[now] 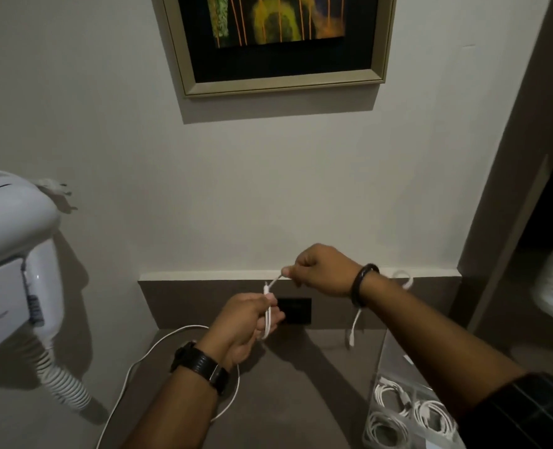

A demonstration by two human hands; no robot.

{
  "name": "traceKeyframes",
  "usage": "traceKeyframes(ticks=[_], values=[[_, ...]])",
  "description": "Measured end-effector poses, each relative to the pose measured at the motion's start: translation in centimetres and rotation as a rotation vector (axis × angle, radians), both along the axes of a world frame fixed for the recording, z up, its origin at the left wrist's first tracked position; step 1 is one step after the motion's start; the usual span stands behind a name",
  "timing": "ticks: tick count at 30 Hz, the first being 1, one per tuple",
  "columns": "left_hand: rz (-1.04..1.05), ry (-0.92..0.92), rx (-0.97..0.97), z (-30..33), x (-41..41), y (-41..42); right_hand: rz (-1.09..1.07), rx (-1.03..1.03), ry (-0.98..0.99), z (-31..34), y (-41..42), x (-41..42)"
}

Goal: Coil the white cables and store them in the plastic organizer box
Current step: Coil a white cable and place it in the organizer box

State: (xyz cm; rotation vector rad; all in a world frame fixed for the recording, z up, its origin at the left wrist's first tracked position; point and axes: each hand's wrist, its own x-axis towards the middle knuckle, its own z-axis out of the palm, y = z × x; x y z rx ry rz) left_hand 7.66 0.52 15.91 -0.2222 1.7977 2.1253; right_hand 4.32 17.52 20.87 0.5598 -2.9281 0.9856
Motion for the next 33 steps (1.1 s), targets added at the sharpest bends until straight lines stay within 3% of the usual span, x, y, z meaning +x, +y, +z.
traceKeyframes(ticks=[4,7,10,13,17,20,23,28,31,33], values=[[0.147,-0.049,0.324,1.0,-1.5,-0.7,0.210,-0.067,0.003,-3.9,-4.1,5.5],[0.049,-0.078,0.407,2.1,-1.4,-1.5,0.185,-0.138,-0.087,-7.2,-5.2,7.3],[-0.063,-0.061,0.393,2.2,-0.6,-1.4,0.228,-0.106,-0.090,-8.4,-4.7,6.6],[-0.115,-0.012,0.334,2.2,0.2,-0.5,0.220,0.060,0.005,-8.5,-2.6,4.2],[-0.214,0.036,0.170,2.1,0.8,0.1,0.096,0.370,0.116,-6.0,0.9,-0.1],[-0.202,0.015,0.005,1.7,0.9,0.5,0.056,0.456,0.174,-3.2,0.9,-1.6],[-0.086,0.029,-0.053,1.4,0.5,0.7,-0.003,0.370,0.151,-0.9,0.3,-1.4],[0.143,0.046,0.151,2.5,-1.0,0.3,0.134,0.005,0.072,-3.2,-3.3,4.1],[0.121,0.014,0.314,3.6,-1.2,-0.2,0.192,-0.105,-0.057,-6.9,-5.4,7.2],[0.028,0.029,0.330,3.9,-0.7,-0.5,0.161,-0.033,-0.057,-8.3,-4.8,6.5]])
